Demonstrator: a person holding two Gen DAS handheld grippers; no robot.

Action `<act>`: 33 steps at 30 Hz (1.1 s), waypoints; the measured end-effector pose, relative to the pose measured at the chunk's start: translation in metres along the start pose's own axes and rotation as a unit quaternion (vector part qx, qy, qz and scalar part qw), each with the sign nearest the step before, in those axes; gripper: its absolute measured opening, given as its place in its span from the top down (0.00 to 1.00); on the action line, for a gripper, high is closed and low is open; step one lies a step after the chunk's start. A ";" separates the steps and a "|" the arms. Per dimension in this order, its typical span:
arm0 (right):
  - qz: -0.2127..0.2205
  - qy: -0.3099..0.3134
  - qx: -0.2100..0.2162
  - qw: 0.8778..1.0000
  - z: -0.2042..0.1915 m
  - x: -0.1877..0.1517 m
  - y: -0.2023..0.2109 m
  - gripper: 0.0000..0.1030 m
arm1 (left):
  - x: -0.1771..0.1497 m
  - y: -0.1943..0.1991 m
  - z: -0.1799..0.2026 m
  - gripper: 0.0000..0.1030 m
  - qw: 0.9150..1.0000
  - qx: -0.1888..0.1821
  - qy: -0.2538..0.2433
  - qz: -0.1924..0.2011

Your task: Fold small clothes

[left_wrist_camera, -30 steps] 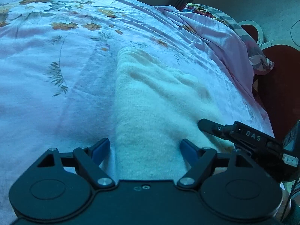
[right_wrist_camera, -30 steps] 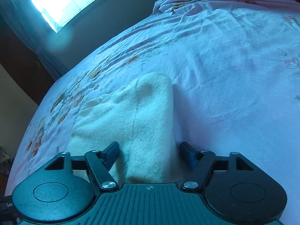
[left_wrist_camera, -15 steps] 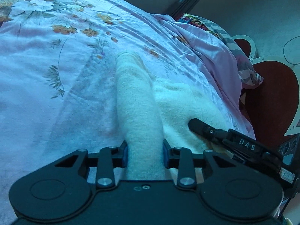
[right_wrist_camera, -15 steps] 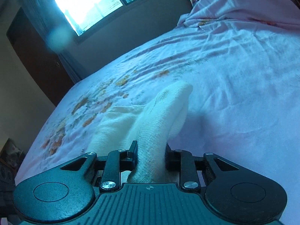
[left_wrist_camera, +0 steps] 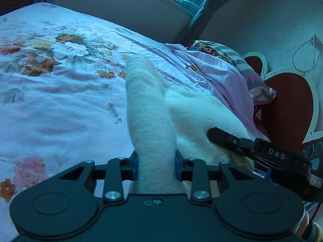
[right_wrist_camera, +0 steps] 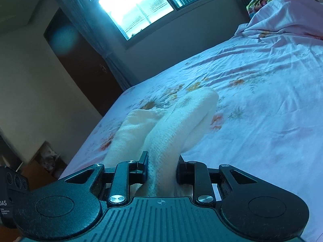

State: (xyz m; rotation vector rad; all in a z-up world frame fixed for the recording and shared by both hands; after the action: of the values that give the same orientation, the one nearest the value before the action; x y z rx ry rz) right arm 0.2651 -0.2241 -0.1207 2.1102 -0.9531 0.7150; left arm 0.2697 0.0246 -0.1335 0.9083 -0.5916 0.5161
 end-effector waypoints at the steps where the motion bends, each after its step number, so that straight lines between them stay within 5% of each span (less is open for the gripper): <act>1: -0.005 -0.001 0.004 1.000 -0.006 -0.007 -0.001 0.76 | -0.005 0.007 -0.003 0.71 1.000 0.008 -0.002 0.001; 12: -0.052 0.004 -0.017 0.999 -0.016 -0.066 -0.034 0.76 | -0.046 0.015 -0.057 0.70 0.999 0.046 0.014 -0.006; 17: -0.089 -0.002 -0.109 0.990 0.022 -0.081 -0.050 0.71 | -0.063 -0.001 -0.076 0.43 0.997 0.064 0.034 -0.026; 19: -0.073 0.009 -0.146 0.987 0.026 -0.078 -0.046 0.54 | -0.064 0.005 -0.077 0.38 0.997 0.068 0.037 -0.024; 22: -0.052 0.047 -0.187 0.980 0.016 -0.068 -0.034 0.54 | -0.062 0.022 -0.069 0.34 0.994 0.107 0.009 -0.003; 27: -0.021 0.130 -0.140 0.981 -0.031 -0.065 -0.009 0.54 | -0.056 0.050 -0.041 0.34 0.992 0.117 -0.031 0.029; 33: -0.064 0.177 -0.109 0.976 -0.057 -0.107 -0.012 0.54 | -0.083 0.039 -0.016 0.34 0.992 0.110 -0.067 -0.002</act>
State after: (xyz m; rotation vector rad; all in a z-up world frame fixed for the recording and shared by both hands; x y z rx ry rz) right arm 0.2018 -0.1308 -0.1672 1.7597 -0.6607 0.8449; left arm 0.1886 0.0444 -0.1743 1.1600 -0.6627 0.5278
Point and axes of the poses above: each gripper's, at about its wrist camera, not at the fingertips, and y roughly against the way its jaws point, z to its right, x to its top, the point moved 1 cm from there along -y, roughly the way its jaws point, and after that the axes turned 1 degree about z, right-handed, at the moved point
